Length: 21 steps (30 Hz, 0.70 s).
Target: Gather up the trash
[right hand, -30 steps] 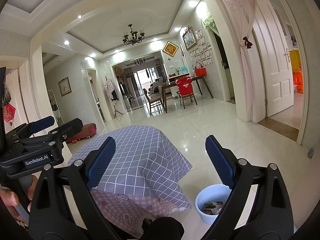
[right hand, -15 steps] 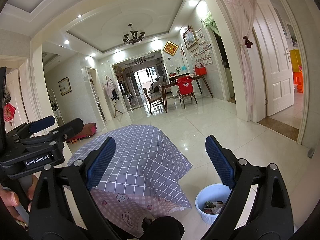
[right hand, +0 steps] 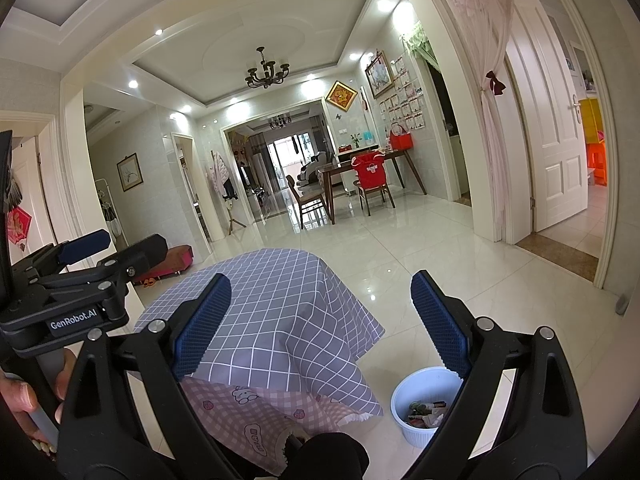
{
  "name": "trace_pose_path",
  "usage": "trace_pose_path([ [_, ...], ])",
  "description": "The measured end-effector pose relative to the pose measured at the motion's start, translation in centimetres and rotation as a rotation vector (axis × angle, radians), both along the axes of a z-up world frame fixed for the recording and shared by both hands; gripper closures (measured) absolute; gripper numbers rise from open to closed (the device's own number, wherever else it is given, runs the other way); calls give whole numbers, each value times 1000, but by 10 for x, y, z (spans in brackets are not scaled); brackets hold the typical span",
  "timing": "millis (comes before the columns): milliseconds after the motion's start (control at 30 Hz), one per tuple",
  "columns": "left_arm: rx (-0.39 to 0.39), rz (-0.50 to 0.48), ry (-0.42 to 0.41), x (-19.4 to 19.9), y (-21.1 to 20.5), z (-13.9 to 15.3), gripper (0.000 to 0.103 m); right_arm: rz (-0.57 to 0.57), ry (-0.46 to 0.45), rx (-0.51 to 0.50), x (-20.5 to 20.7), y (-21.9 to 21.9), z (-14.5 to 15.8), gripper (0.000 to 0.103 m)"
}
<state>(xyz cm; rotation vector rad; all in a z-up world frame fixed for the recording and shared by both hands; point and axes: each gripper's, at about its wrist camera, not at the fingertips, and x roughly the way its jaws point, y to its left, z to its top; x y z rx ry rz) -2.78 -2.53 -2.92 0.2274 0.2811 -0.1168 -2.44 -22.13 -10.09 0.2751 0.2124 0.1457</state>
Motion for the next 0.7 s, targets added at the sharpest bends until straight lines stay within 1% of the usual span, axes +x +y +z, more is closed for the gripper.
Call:
trace_pose_path([
  [700, 2, -1, 3, 0, 0, 1, 9, 1, 3, 1, -1, 1, 0, 13],
])
